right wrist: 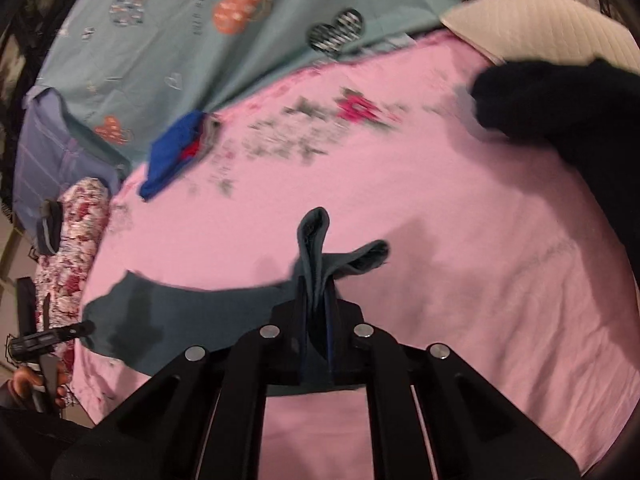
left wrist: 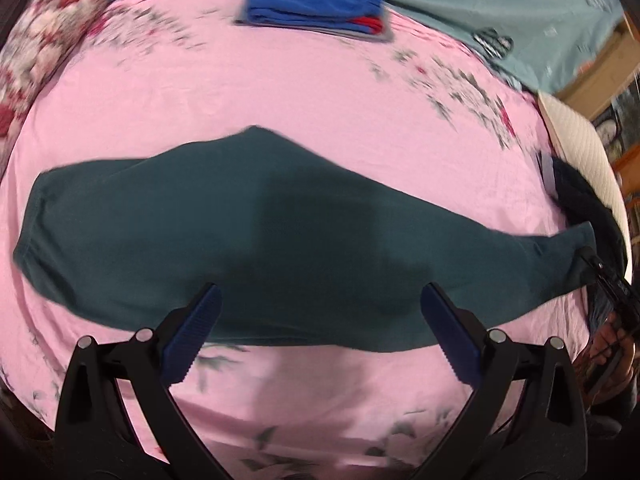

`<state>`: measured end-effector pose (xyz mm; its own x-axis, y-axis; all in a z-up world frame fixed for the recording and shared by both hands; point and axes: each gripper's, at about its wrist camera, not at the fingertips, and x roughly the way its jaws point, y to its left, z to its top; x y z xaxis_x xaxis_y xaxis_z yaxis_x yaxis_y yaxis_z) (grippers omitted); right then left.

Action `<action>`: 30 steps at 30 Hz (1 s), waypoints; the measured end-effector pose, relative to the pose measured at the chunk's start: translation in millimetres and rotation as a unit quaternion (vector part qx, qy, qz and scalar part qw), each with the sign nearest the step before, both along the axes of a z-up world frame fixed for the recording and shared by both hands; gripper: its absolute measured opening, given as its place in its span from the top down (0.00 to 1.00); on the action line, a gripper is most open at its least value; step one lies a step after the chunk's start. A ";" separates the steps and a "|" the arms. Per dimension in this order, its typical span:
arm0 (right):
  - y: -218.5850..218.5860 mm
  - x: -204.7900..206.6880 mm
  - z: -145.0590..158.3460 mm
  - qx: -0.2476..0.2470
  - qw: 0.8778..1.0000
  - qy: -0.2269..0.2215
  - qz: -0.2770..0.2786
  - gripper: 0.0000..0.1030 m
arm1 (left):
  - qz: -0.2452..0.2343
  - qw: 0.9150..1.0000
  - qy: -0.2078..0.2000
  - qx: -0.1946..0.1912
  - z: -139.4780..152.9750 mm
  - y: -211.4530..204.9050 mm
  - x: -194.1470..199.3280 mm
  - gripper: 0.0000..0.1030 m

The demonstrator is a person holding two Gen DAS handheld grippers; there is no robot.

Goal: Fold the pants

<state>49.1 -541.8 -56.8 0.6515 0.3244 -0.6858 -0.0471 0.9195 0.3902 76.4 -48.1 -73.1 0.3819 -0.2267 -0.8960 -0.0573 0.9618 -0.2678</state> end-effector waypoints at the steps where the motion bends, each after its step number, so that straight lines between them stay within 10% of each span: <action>1: 17.5 0.6 4.3 0.007 1.000 -0.007 0.010 0.93 | 0.015 1.000 0.002 -0.010 -2.1 13.7 -3.0 0.02; 6: 145.4 14.7 -1.0 0.025 0.996 -0.022 0.088 0.93 | 0.129 0.987 -0.004 -0.100 -9.8 99.0 -34.4 0.02; 14: 320.7 31.5 -71.3 -0.024 0.980 0.038 0.195 0.93 | 0.118 0.992 -0.016 -0.030 -11.7 160.3 -79.2 0.02; 18: 333.4 39.3 -106.9 -0.033 0.979 0.084 0.182 0.84 | 0.124 0.991 -0.004 -0.045 -20.4 175.3 -87.8 0.02; 21: 314.6 36.6 -84.9 0.037 0.979 0.108 0.169 0.56 | 0.122 0.992 -0.008 -0.045 -21.7 183.4 -91.5 0.02; 26: 271.6 22.6 -56.6 0.080 0.985 0.082 0.129 0.55 | 0.114 0.992 -0.005 -0.048 -29.7 182.4 -89.6 0.02; 30: 247.7 14.7 -56.8 -0.005 0.990 0.082 0.116 0.57 | 0.090 0.994 -0.006 -0.058 -31.8 162.5 -76.4 0.02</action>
<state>63.8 -294.2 -113.6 0.4403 0.4443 -0.7802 -0.1943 0.8955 0.4004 0.0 114.5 -104.9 0.4367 -0.2548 -0.8627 -0.2212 0.8992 -0.3776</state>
